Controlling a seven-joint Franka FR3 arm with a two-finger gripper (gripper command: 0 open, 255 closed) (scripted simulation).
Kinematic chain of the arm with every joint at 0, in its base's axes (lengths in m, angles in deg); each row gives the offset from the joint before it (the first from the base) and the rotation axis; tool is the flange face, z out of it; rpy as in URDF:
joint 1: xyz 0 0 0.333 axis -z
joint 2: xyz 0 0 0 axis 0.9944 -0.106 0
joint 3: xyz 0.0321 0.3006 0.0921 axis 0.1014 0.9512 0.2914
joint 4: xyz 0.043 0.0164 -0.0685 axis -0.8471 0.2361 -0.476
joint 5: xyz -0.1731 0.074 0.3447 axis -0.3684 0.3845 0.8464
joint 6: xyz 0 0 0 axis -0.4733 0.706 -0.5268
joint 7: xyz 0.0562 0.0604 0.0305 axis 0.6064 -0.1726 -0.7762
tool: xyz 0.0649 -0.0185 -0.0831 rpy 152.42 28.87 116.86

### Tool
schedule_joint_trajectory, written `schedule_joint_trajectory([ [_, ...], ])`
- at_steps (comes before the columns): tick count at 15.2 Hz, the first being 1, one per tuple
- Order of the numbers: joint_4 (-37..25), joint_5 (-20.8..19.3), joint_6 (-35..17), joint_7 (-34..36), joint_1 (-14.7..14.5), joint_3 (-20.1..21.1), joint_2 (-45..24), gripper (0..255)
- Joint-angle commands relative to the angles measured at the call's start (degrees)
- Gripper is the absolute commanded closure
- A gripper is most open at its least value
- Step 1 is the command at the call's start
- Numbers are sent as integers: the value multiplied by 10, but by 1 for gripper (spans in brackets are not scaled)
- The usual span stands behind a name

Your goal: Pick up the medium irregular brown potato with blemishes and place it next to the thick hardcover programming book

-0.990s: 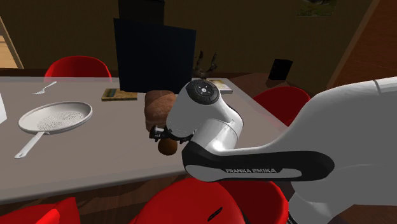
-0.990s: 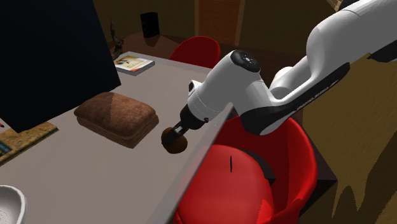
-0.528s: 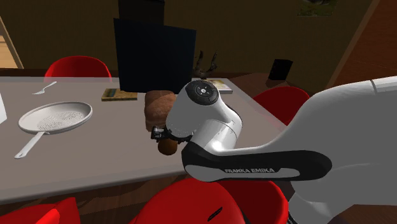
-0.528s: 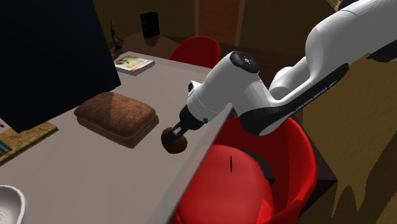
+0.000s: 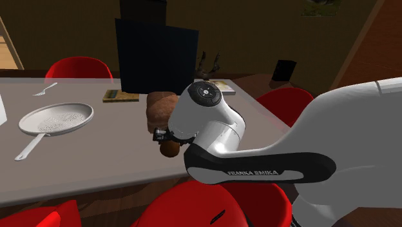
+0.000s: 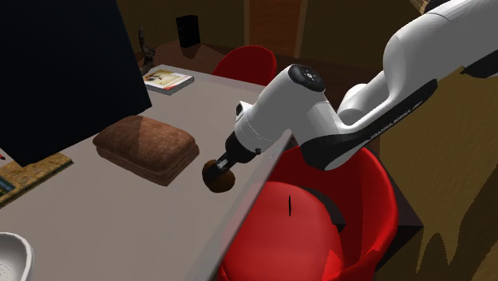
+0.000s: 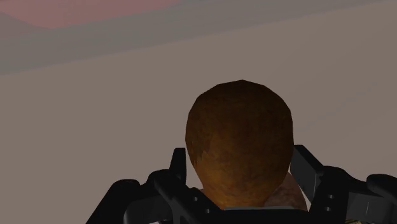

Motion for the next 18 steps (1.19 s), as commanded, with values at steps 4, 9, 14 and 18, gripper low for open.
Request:
schedule_joint_trajectory([
  [4, -12, 0, 24, -8, -13, -22, 8, 255],
  [9, -33, -1, 63, -20, -30, -55, 20, 255],
  [14, -58, -4, 102, -31, -41, -83, 30, 255],
  [18, -79, -7, 132, -39, -46, -102, 36, 255],
])
